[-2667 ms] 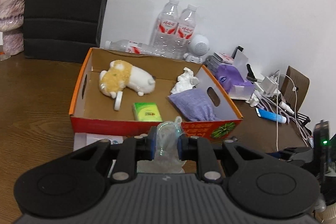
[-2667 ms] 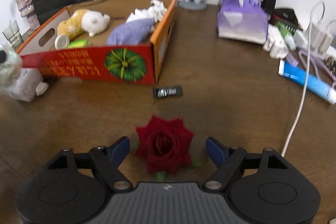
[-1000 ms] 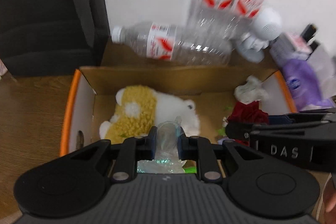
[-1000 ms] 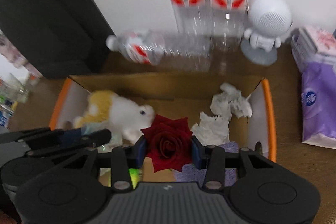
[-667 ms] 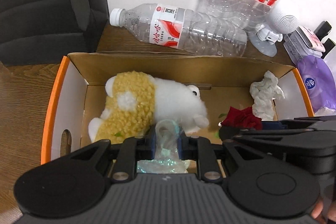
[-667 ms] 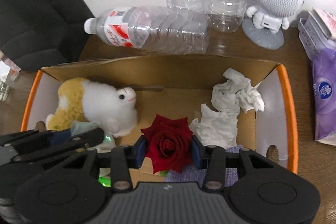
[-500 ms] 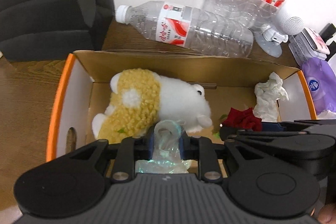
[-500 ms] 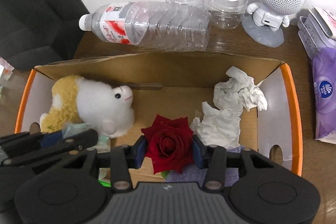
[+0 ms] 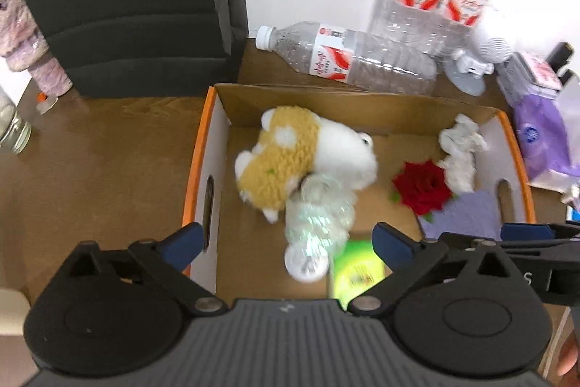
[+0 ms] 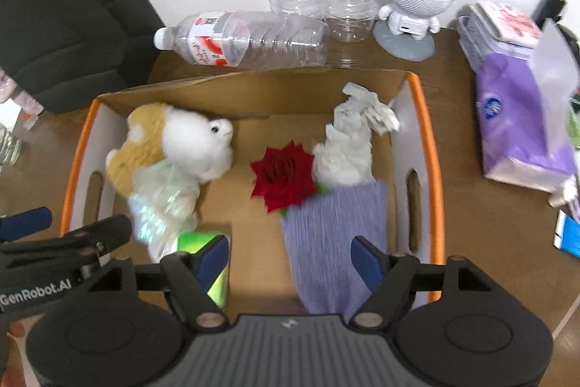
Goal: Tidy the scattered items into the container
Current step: 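Open both grippers to drop the bag and rose into the box, then withdraw both grippers from the box toward the remaining table items, then grasp the white cotton-swab box with the left gripper while the right grasps the white heart, then lift the swab box and white heart in both grippers toward the box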
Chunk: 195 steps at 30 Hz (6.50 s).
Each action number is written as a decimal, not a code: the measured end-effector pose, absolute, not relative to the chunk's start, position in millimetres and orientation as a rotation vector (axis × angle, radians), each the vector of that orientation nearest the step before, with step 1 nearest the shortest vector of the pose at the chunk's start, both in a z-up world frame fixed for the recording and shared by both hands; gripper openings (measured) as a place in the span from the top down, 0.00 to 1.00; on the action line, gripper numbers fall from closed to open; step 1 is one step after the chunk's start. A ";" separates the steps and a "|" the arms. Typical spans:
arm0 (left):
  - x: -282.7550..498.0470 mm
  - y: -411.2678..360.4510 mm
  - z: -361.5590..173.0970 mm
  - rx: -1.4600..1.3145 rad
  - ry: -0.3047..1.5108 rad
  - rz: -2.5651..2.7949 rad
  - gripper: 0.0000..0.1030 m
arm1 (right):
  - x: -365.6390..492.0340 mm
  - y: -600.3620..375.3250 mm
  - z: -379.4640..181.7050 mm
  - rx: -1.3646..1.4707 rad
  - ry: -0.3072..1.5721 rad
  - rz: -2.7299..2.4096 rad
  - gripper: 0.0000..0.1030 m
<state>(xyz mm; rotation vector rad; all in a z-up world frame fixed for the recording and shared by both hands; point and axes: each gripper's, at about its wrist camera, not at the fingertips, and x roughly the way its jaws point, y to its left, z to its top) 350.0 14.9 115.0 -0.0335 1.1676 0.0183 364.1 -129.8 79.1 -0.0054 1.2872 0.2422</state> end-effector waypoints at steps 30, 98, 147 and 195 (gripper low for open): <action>182.6 -4.8 214.6 -0.020 0.839 -0.024 0.00 | 203.6 -167.8 194.3 -0.046 0.956 0.242 0.25; -37.1 28.0 19.3 -0.010 0.498 0.034 0.00 | -59.7 -207.6 -3.2 0.054 0.561 0.375 0.02; 128.1 96.8 -3.5 0.015 0.574 0.103 0.19 | 163.4 -53.4 -26.6 -0.166 0.638 0.507 0.60; -162.3 8.6 29.3 -0.037 0.429 0.006 0.19 | -157.7 -229.4 13.7 0.054 0.438 0.333 0.75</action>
